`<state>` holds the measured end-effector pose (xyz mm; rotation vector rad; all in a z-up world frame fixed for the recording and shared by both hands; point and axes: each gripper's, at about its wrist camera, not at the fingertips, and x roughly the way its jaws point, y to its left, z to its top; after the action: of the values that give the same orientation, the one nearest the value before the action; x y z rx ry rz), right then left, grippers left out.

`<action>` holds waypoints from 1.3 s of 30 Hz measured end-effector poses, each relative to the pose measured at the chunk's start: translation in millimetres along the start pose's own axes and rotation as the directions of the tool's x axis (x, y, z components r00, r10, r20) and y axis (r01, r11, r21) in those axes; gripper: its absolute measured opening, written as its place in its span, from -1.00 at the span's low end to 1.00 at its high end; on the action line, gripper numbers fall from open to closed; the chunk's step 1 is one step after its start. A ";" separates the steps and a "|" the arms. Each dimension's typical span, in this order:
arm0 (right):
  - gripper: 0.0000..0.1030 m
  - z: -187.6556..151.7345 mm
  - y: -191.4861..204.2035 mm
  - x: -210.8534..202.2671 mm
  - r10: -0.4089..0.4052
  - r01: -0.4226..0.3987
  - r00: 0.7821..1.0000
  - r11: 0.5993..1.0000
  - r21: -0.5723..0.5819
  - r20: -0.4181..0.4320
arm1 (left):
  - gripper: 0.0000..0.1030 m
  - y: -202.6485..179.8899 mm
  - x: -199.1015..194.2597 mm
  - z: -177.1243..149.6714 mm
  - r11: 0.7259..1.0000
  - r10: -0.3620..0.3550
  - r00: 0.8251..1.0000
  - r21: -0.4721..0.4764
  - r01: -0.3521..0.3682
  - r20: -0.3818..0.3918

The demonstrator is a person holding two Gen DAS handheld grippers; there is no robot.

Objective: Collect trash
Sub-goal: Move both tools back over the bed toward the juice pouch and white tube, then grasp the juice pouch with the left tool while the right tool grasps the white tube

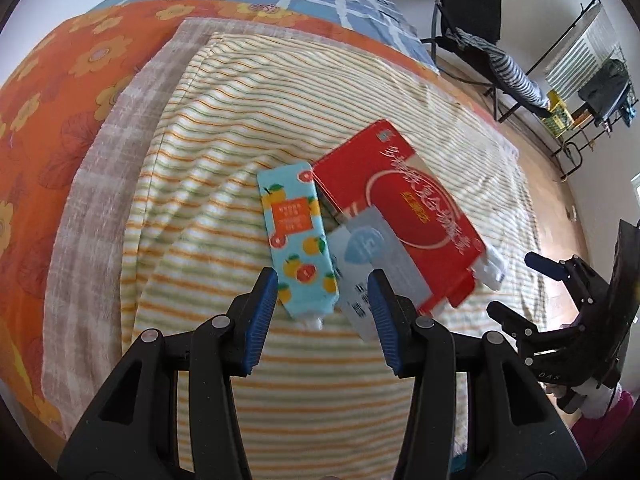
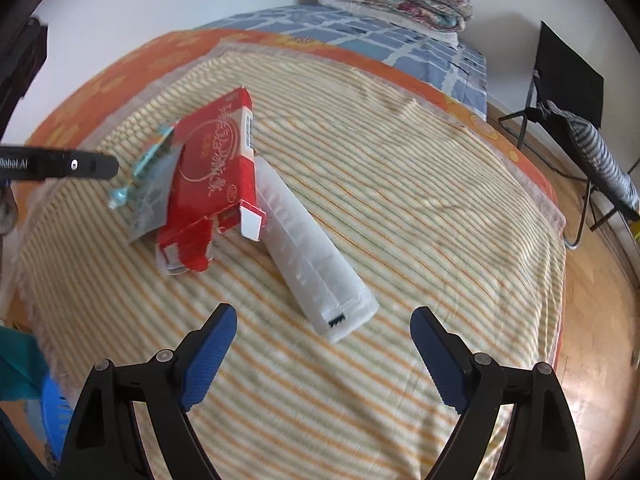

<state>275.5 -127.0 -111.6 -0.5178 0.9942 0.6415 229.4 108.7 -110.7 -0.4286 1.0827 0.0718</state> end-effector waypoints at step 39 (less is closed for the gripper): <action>-0.73 32.8 -34.0 47.6 0.138 -0.144 0.990 0.968 0.207 0.040 | -0.28 28.2 22.2 14.2 0.994 0.110 0.994 0.000 -0.110 0.026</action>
<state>337.5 -117.1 -135.2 -0.2540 1.0671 0.6594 244.3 136.5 -132.9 -0.3652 1.0800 0.1734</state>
